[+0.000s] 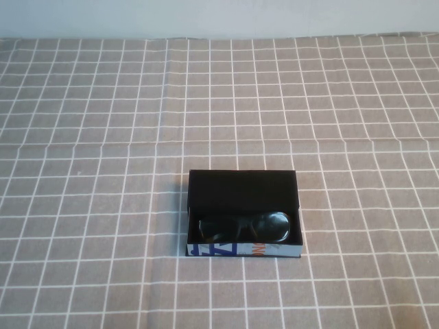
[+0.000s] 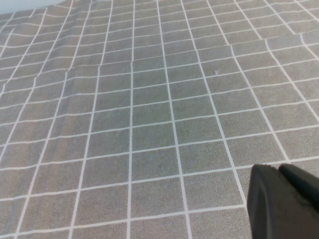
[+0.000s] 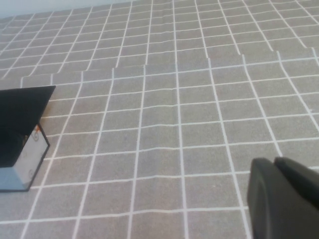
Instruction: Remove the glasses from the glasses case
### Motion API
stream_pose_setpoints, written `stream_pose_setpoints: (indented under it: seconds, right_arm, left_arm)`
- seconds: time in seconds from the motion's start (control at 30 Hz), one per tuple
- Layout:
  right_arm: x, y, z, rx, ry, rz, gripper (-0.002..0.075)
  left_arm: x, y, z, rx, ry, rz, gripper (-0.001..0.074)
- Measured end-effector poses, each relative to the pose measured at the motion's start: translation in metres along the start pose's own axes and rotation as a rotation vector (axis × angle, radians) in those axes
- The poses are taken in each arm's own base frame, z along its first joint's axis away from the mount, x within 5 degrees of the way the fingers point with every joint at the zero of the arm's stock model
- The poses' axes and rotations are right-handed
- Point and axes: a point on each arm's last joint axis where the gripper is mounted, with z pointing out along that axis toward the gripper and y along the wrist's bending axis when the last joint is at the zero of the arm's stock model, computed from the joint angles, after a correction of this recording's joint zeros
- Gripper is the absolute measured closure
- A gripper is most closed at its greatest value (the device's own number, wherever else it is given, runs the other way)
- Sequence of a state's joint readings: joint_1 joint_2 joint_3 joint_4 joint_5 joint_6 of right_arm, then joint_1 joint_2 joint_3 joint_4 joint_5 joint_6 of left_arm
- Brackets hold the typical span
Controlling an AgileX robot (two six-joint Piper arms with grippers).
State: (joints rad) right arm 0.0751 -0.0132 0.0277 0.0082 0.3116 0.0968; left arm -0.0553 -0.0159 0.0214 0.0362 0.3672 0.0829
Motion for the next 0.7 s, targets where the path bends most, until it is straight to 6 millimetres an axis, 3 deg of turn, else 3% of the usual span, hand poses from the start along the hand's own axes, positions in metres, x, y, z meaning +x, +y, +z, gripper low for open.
stream_pose_setpoints:
  seconds: [0.23, 0.57, 0.7]
  right_arm:
    - [0.0, 0.004, 0.0, -0.047, 0.005, 0.147, 0.0743]
    - [-0.011, 0.017, -0.002, -0.222, -0.042, 0.761, 0.0743]
    - [-0.014, 0.018, -0.003, -0.25, -0.055, 0.884, 0.0743]
  left_arm:
    - [0.0, 0.0, 0.0, 0.0, 0.0, 0.0, 0.0739]
    - [0.0, 0.0, 0.0, 0.0, 0.0, 0.0, 0.0739]
    - [0.0, 0.0, 0.0, 0.0, 0.0, 0.0, 0.0739]
